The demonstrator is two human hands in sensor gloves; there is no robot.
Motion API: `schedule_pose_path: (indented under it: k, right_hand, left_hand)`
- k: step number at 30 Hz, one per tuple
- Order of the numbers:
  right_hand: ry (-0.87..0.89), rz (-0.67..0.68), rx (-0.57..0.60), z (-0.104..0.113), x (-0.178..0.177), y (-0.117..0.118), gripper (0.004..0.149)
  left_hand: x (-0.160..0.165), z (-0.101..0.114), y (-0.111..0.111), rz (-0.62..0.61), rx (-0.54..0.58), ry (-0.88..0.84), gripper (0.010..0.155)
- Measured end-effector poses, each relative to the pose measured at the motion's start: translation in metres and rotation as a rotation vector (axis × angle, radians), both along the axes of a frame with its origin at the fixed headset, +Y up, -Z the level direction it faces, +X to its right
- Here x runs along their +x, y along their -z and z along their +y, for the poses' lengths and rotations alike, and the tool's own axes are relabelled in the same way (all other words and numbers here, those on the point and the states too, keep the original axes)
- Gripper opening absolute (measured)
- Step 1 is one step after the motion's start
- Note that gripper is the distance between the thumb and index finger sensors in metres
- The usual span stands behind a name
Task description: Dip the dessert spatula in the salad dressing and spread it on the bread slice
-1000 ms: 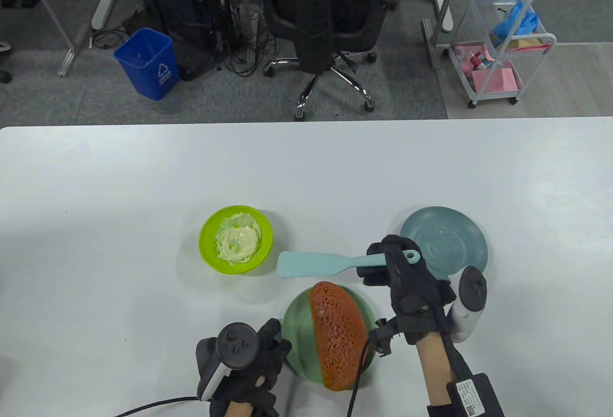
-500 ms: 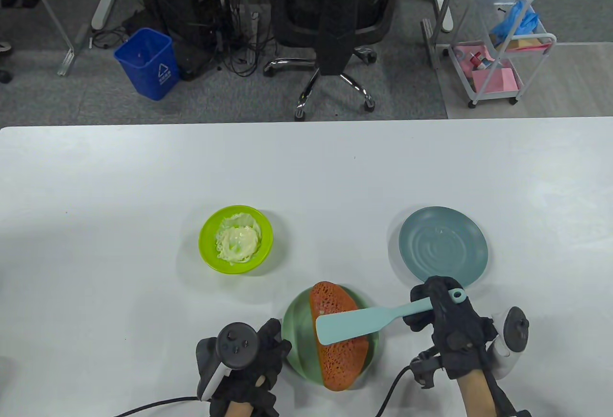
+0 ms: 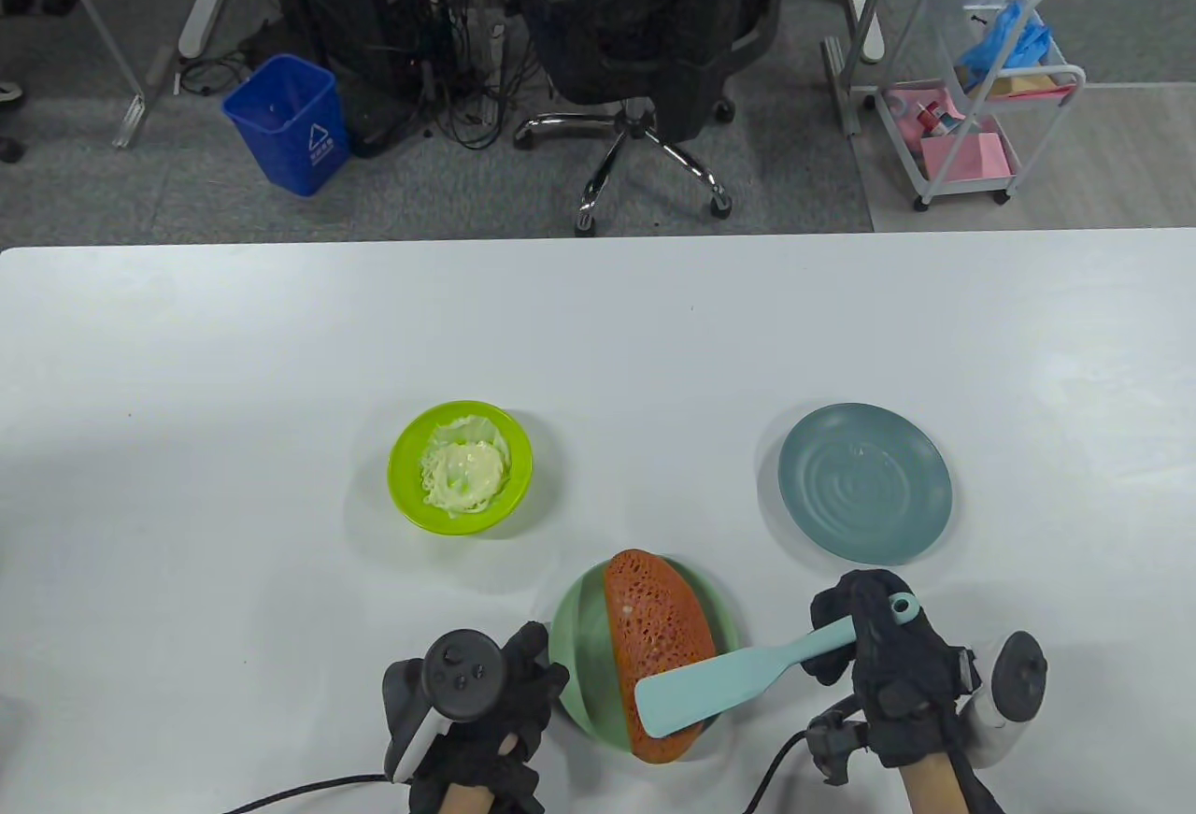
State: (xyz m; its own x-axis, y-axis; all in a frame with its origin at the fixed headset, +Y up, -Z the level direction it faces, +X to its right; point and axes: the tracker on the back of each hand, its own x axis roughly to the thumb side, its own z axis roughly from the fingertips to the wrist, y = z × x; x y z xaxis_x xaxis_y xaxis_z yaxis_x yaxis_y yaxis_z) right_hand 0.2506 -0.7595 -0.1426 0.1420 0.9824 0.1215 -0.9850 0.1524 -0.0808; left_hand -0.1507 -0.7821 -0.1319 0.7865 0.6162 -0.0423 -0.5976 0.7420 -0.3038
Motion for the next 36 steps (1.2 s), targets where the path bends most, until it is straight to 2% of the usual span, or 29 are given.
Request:
schedule_pose_path:
  k: [10,16,25,36]
  right_hand:
    - [-0.048,-0.001,-0.007,-0.003,-0.004,-0.001,0.037]
    - [-0.109,-0.029,0.028,0.007,-0.004,-0.005,0.036]
    - [-0.164,-0.066,0.046,0.017,0.007,-0.008,0.036]
    - [-0.127,-0.144,0.049,0.021,0.031,-0.012,0.035]
  left_hand:
    - [0.000,0.000,0.000,0.001,0.000,0.001,0.060]
    - [0.000,0.000,0.000,0.001,0.000,0.001,0.060]
    - [0.000,0.000,0.000,0.002,-0.001,0.002,0.061]
    - [0.000,0.000,0.000,0.003,-0.001,0.002,0.060]
